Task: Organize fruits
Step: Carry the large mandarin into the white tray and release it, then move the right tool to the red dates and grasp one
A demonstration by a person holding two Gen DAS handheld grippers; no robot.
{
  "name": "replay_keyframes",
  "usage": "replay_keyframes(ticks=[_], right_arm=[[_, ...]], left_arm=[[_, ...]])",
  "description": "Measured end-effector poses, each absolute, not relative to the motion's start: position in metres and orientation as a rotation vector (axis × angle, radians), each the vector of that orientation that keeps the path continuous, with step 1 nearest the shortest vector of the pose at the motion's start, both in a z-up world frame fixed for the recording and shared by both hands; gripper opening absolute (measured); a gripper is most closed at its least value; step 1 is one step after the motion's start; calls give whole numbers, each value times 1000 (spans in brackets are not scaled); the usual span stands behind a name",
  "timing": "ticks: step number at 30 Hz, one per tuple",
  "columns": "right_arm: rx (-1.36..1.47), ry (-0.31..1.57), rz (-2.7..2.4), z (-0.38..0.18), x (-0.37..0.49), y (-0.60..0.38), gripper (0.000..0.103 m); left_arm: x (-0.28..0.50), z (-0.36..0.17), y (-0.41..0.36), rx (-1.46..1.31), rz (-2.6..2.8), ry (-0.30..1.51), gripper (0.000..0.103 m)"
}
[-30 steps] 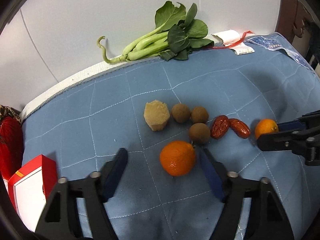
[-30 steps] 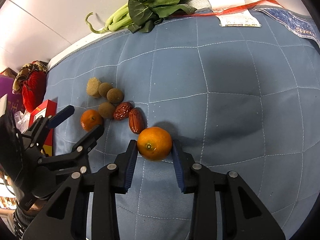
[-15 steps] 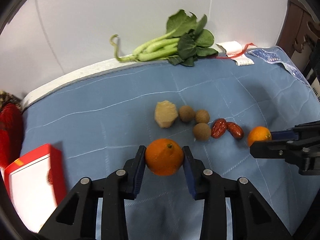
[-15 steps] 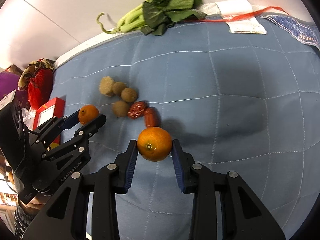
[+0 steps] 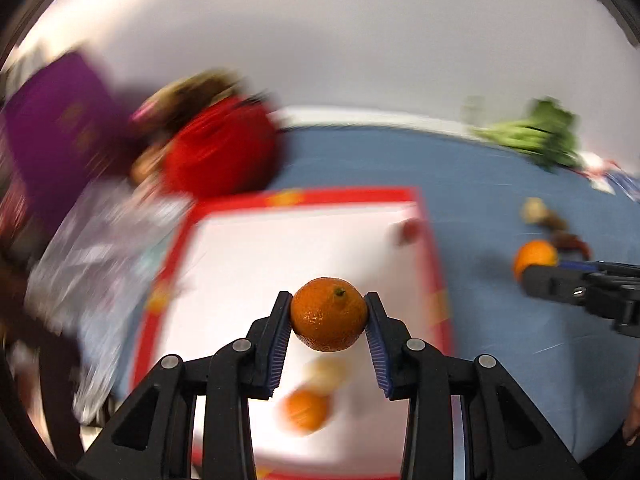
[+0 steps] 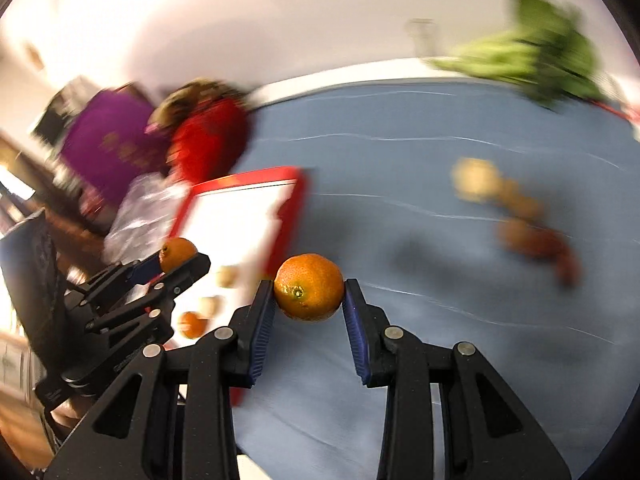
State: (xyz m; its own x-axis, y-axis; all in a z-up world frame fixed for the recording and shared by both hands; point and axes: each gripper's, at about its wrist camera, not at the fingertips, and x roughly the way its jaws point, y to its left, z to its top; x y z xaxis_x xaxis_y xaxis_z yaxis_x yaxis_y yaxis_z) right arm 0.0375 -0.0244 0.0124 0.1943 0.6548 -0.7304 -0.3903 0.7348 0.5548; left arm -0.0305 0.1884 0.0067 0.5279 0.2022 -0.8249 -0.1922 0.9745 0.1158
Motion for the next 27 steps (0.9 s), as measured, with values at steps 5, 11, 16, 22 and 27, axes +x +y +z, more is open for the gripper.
replay_keyframes(ticks=[5,11,16,22,27], right_arm=[[188,1147,886,5,18,51,33],[46,1205,931,-21,-9,98,33],[-38,1237,926,-34,-22,107,33],[-5,1232,927,-19,-17,96,34],[33,1129,862,23,5,46,34]], left_arm=[[-51,-3,246,-62,384,1033,37],[-51,-16,255,25,440,1080,37],[-45,-26,249,55,463,1113,39],[-38,-20,242,75,513,1084,55],[-26,-5,210,112,464,1004,61]])
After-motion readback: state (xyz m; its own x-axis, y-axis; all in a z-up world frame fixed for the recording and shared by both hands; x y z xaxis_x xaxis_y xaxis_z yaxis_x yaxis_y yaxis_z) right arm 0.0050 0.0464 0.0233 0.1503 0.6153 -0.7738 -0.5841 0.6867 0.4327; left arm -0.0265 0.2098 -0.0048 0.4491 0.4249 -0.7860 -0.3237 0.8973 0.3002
